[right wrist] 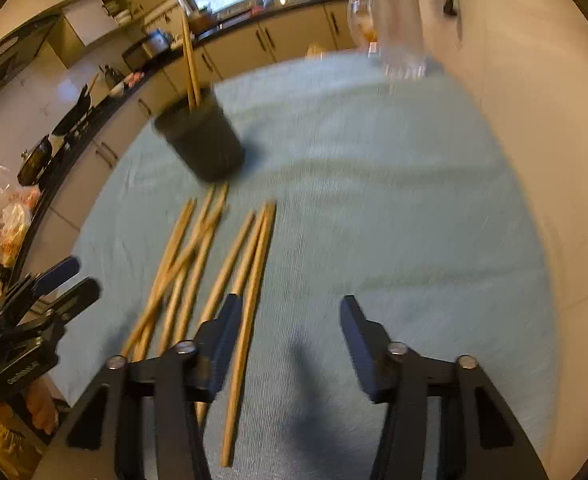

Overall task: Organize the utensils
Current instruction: 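Lower both open tools back onto the remaining chopsticks on the towel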

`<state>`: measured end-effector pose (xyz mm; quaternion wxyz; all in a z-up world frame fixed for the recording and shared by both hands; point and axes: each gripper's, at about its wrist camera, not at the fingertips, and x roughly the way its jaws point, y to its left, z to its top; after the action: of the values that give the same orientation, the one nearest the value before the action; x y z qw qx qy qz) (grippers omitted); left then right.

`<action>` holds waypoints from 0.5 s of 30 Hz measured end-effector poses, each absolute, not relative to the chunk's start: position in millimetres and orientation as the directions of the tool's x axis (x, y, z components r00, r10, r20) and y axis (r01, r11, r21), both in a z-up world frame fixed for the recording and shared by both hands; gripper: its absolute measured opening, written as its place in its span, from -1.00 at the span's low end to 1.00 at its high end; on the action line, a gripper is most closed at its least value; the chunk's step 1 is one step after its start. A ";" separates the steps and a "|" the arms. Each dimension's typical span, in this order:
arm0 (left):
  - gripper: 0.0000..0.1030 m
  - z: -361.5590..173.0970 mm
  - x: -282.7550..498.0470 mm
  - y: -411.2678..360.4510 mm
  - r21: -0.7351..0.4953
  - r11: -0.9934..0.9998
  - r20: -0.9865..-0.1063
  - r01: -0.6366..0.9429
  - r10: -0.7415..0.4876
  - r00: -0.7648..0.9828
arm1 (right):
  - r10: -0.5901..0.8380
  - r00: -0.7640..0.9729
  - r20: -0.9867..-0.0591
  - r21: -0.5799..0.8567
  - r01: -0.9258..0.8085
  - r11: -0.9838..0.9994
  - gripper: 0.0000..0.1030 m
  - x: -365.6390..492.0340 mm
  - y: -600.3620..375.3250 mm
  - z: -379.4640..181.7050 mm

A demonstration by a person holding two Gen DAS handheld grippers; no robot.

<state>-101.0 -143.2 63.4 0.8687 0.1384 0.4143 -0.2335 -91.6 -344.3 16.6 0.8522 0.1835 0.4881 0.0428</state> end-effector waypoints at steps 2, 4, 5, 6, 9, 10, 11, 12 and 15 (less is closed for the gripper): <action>0.12 53.0 -100.7 -156.8 0.119 0.834 -0.789 0.538 -0.250 0.561 | 0.256 0.515 -0.818 0.349 0.091 0.933 -0.10 -91.5 -336.9 6.4; 0.11 45.1 -98.5 -169.0 0.196 0.814 -0.783 0.546 -0.205 0.587 | 0.260 0.513 -0.818 0.341 0.069 0.938 -0.10 -89.5 -328.9 0.5; 0.09 42.2 -96.8 -172.4 0.221 0.806 -0.782 0.549 -0.189 0.593 | 0.262 0.511 -0.819 0.337 0.058 0.940 -0.10 -88.3 -324.7 -1.1; 0.01 39.2 -95.1 -175.7 0.238 0.799 -0.785 0.552 -0.176 0.594 | 0.260 0.510 -0.820 0.330 0.051 0.943 -0.10 -86.6 -318.6 -2.0; -0.42 29.4 -85.0 -175.0 0.246 0.785 -0.814 0.569 -0.151 0.561 | 0.219 0.509 -0.833 0.271 0.029 0.962 -0.15 -81.4 -304.2 -6.7; -0.73 28.2 -83.3 -175.0 0.239 0.783 -0.819 0.574 -0.155 0.552 | 0.198 0.516 -0.834 0.245 0.023 0.969 -0.18 -81.2 -301.7 -6.6; -0.91 26.8 -82.6 -175.3 0.237 0.783 -0.827 0.575 -0.148 0.543 | 0.179 0.517 -0.837 0.219 0.017 0.976 -0.20 -80.3 -298.6 -6.9; -0.96 26.1 -81.5 -174.3 0.233 0.789 -0.828 0.569 -0.145 0.541 | 0.160 0.519 -0.840 0.196 0.015 0.981 -0.25 -77.3 -294.1 -5.9; -1.00 29.9 -75.4 -166.0 0.171 0.821 -0.826 0.544 -0.182 0.534 | 0.109 0.525 -0.844 0.142 0.022 0.990 -0.68 -75.6 -291.5 -6.6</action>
<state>-75.4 -166.0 29.9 0.8504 0.2091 0.4329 -0.2137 -75.6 -291.5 -6.6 0.8706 0.0674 0.4868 0.0249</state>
